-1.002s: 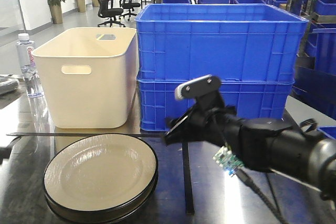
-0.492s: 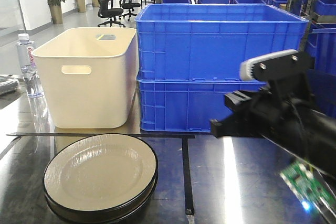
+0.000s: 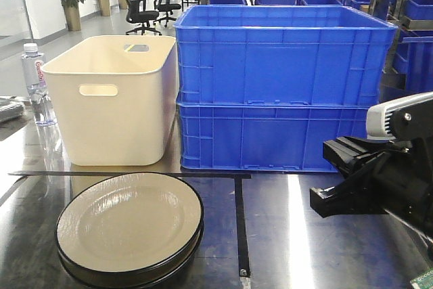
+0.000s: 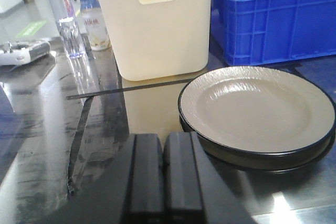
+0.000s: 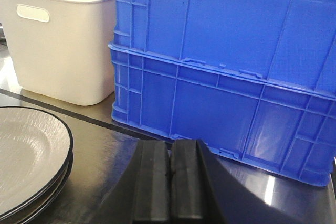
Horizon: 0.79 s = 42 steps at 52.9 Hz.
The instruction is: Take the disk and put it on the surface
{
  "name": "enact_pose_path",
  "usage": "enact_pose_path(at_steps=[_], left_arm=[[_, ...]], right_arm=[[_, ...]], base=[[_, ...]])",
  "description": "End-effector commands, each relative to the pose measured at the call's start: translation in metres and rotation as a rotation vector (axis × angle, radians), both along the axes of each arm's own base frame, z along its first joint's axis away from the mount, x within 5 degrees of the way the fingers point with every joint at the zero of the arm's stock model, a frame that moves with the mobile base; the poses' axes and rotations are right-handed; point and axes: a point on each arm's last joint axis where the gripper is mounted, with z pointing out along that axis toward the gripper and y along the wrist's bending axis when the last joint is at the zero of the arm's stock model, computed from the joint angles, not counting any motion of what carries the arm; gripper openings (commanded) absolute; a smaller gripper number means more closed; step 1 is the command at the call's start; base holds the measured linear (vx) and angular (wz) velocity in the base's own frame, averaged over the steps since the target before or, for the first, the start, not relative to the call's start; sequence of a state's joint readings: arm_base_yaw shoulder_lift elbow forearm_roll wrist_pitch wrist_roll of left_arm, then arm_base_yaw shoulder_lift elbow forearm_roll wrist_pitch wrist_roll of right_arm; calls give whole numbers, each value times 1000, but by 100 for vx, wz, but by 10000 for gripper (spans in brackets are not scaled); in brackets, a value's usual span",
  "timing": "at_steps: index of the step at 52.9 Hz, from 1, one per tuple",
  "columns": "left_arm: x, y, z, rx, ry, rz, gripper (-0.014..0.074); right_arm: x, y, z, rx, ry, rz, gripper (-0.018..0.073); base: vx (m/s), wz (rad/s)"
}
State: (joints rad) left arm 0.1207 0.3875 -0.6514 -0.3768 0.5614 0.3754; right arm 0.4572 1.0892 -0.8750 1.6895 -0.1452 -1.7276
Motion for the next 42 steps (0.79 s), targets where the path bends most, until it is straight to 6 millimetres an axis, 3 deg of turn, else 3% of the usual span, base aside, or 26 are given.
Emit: enact_pose_path(at_steps=[1, 35, 42], left_arm=[[-1, 1, 13, -25, -87, 14, -2], [0, 3, 12, 27, -79, 36, -2], [-4, 6, -3, 54, -54, 60, -2]], right_arm=[[-5, -2, 16, 12, -52, 8, -13], [-5, -2, 16, 13, -51, 8, -13], [-5, -2, 16, 13, -51, 8, -13]], base=[[0, 0], [0, 0], [0, 0]])
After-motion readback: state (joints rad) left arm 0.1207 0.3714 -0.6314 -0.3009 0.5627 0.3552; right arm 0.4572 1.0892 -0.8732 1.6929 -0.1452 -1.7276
